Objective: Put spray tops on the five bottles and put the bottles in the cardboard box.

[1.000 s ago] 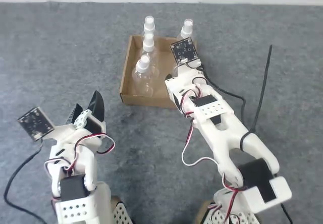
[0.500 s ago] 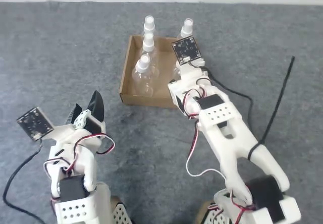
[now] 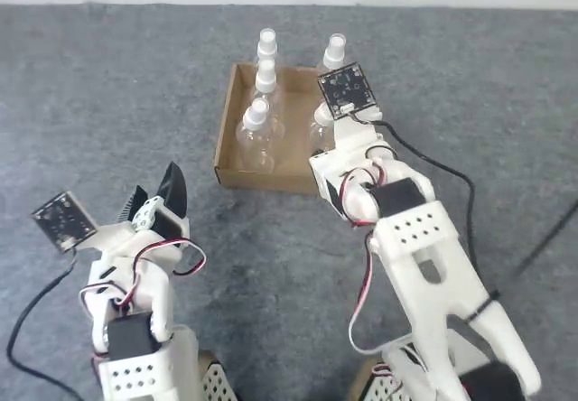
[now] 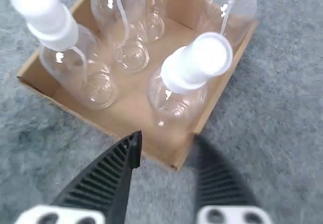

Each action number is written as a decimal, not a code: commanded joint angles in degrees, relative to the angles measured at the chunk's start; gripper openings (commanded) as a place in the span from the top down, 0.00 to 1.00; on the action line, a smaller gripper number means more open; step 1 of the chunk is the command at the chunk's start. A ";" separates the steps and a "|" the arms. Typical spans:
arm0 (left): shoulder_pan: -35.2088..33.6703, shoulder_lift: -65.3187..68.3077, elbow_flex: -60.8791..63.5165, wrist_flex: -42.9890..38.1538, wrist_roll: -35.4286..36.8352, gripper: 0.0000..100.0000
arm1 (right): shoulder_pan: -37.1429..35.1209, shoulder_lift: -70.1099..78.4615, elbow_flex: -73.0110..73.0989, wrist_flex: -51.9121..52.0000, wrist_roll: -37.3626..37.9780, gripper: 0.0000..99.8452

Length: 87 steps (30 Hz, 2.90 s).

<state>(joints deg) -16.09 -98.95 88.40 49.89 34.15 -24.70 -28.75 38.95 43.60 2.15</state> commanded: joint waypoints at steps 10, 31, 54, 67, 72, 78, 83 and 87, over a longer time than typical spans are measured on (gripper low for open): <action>-0.18 -0.88 -0.48 -1.67 0.00 0.78 | 0.57 -25.54 0.53 13.14 3.60 0.99; 0.09 -0.88 -0.48 -1.58 0.00 0.78 | 0.66 -71.34 31.91 12.97 4.13 0.99; 6.86 -0.88 3.82 -6.24 -8.18 0.88 | 11.74 -75.03 52.66 7.25 14.77 0.99; 14.51 -0.70 8.40 -7.38 -15.47 0.99 | 14.55 -75.03 57.49 14.64 2.81 0.99; 14.68 -0.53 8.40 -5.71 -15.38 0.99 | 14.90 -74.95 57.49 23.25 2.73 0.99; 14.33 -0.44 8.40 0.35 -15.56 0.99 | 14.90 -75.03 57.49 31.43 2.64 0.99; 14.24 -0.62 8.40 6.15 -15.56 0.99 | 14.90 -75.03 57.49 31.43 2.73 0.99; 14.24 -0.44 8.40 11.34 -15.56 0.99 | 14.90 -75.03 57.49 31.43 2.73 0.99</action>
<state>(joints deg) -1.58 -98.95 97.54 57.98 19.12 -10.46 -102.68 95.21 74.81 5.41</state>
